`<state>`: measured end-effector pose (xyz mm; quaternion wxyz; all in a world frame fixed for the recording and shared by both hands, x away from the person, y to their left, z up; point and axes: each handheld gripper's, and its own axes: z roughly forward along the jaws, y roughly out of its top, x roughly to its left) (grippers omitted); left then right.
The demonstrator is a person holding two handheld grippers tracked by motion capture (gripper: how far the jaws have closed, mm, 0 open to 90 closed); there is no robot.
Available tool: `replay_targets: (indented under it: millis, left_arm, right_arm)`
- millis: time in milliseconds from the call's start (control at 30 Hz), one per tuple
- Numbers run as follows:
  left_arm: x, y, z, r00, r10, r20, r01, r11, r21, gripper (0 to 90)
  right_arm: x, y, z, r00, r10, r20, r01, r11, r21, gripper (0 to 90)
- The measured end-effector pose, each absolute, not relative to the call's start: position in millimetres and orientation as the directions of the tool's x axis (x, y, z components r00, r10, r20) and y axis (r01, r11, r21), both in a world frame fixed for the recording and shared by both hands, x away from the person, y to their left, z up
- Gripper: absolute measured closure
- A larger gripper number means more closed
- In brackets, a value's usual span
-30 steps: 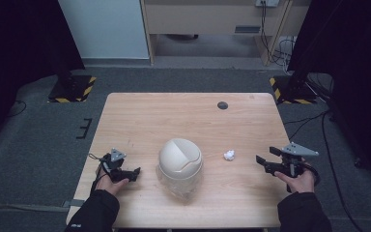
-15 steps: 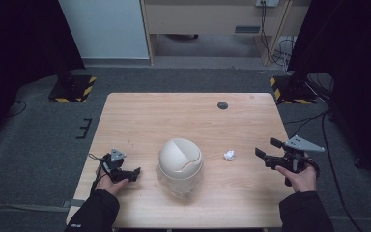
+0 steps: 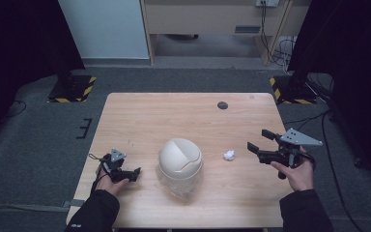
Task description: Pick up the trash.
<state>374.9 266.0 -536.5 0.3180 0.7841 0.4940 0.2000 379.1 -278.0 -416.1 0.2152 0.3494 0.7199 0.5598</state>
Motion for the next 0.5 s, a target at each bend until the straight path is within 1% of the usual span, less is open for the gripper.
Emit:
replay_targets:
  millis: [300, 333, 500]
  left_arm:
    - [374.8, 265.8, -536.5, 0.431, 0.903, 0.0, 0.648, -0.309, 0.696, 0.0]
    - [374.7, 265.7, -536.5, 0.43, 0.903, 0.0, 0.648, -0.309, 0.696, 0.0]
    - [374.7, 265.6, -536.5, 0.43, 0.903, 0.0, 0.648, -0.308, 0.697, 0.0]
  right_arm:
    - [382.9, -265.0, -407.4, -0.705, 0.703, 0.096, 0.235, 0.104, 0.966, 18.4]
    - [385.6, -259.6, -406.3, -0.715, 0.695, 0.079, 0.23, 0.127, 0.965, 18.1]
    - [388.2, -250.8, -402.8, -0.73, 0.68, 0.071, 0.223, 0.139, 0.965, 18.1]
